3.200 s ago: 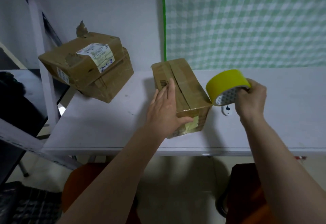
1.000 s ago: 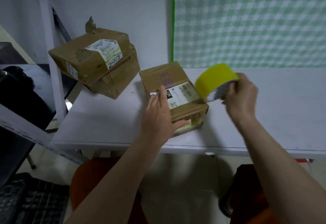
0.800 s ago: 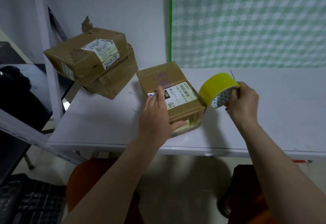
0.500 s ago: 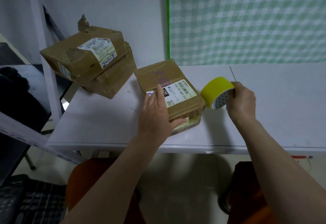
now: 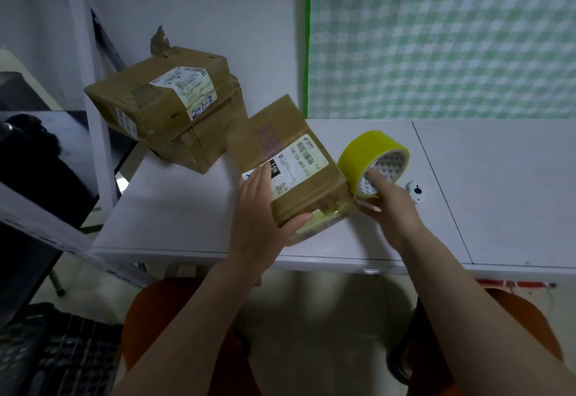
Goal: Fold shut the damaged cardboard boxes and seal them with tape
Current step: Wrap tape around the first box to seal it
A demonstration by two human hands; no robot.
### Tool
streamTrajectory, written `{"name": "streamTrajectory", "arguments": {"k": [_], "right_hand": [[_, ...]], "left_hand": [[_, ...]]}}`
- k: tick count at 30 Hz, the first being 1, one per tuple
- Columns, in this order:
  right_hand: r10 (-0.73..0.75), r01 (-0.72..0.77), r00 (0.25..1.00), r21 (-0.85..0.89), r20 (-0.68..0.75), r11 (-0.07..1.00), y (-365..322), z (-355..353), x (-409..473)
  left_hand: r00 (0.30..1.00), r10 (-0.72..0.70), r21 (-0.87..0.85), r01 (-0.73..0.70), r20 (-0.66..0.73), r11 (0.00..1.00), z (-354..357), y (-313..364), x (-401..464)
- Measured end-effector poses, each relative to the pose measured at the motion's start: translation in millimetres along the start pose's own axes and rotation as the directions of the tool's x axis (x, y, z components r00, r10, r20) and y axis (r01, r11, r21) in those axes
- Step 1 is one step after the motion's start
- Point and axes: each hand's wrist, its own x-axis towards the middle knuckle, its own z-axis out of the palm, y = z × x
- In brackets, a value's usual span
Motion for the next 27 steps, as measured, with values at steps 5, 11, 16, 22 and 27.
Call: {"name": "streamTrajectory", "arguments": {"k": [5, 11, 16, 22, 27], "right_hand": [[-0.098, 0.091, 0.991, 0.08, 0.091, 0.993, -20.3, 41.1, -27.2], [-0.435, 0.404, 0.9, -0.42, 0.026, 0.813, -46.7, 50.5, -48.8], [-0.602, 0.567, 0.779, -0.604, 0.172, 0.561, -38.1, 55.9, -57.7], [-0.697, 0.572, 0.715, -0.617, 0.051, 0.541, -59.2, 46.6, -46.7], [-0.59, 0.435, 0.798, -0.56, -0.122, 0.705, -68.8, 16.4, -29.6]], "left_hand": [[0.998, -0.056, -0.092, 0.059, 0.034, 0.994, -8.2, -12.2, -9.0], [0.994, 0.103, -0.196, -0.105, -0.025, 0.975, -2.3, 18.9, 9.6], [1.0, 0.002, -0.296, -0.003, -0.006, 0.955, 4.8, 11.6, 3.4], [0.993, 0.115, -0.182, -0.11, 0.017, 0.977, -1.6, -2.2, 2.6], [0.987, 0.155, -0.157, -0.148, 0.033, 0.976, -3.6, 0.5, 5.9]]}}
